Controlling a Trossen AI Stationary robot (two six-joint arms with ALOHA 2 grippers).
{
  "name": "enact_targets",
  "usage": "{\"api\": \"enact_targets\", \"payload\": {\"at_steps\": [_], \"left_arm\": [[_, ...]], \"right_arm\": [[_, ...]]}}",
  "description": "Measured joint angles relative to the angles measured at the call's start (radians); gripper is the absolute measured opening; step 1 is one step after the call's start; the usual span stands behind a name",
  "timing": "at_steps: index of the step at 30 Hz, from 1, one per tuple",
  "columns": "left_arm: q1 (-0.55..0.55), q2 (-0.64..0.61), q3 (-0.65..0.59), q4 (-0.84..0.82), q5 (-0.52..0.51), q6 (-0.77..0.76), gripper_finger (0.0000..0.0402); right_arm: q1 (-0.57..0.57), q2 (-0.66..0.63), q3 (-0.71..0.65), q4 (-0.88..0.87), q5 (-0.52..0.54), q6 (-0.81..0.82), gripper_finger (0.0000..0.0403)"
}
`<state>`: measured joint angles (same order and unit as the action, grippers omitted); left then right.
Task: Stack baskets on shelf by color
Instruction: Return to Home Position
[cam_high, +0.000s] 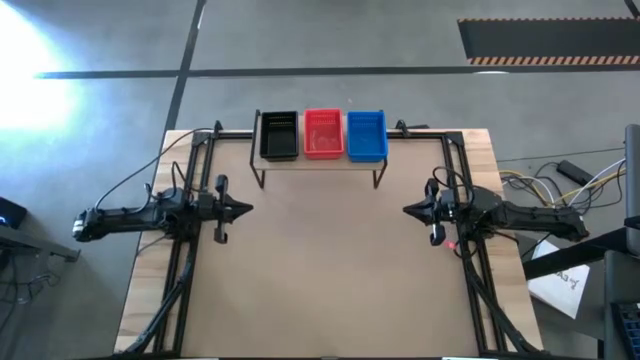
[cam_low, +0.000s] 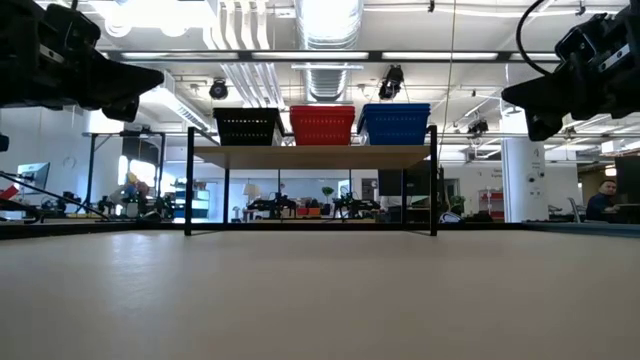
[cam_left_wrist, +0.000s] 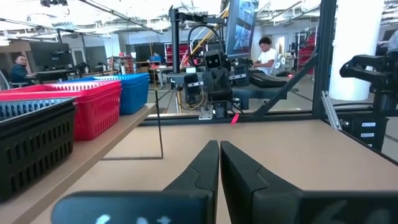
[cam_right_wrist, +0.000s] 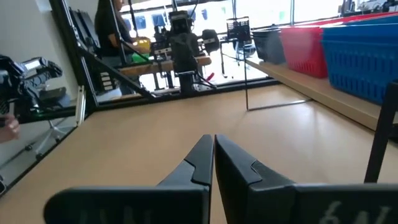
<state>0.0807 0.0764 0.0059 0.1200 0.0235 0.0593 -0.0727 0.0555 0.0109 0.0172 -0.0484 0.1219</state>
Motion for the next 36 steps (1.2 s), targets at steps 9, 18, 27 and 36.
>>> {"api": "enact_targets", "payload": {"at_steps": [9,18,27,36], "left_arm": [[0.000,0.016,-0.001,0.000,-0.002,0.000,0.0000],[0.000,0.016,-0.001,0.000,-0.002,0.000,0.0000],[0.000,0.015,-0.002,0.000,-0.002,0.000,0.0000],[0.000,0.015,-0.002,0.000,-0.002,0.000,0.0000]], "right_arm": [[0.000,0.000,0.000,0.009,-0.003,0.000,0.0009],[0.000,0.000,0.000,0.015,-0.003,0.000,0.0009],[0.000,0.000,-0.001,0.016,-0.002,0.000,0.0009],[0.000,0.000,-0.001,0.016,-0.002,0.000,0.0009]]}}
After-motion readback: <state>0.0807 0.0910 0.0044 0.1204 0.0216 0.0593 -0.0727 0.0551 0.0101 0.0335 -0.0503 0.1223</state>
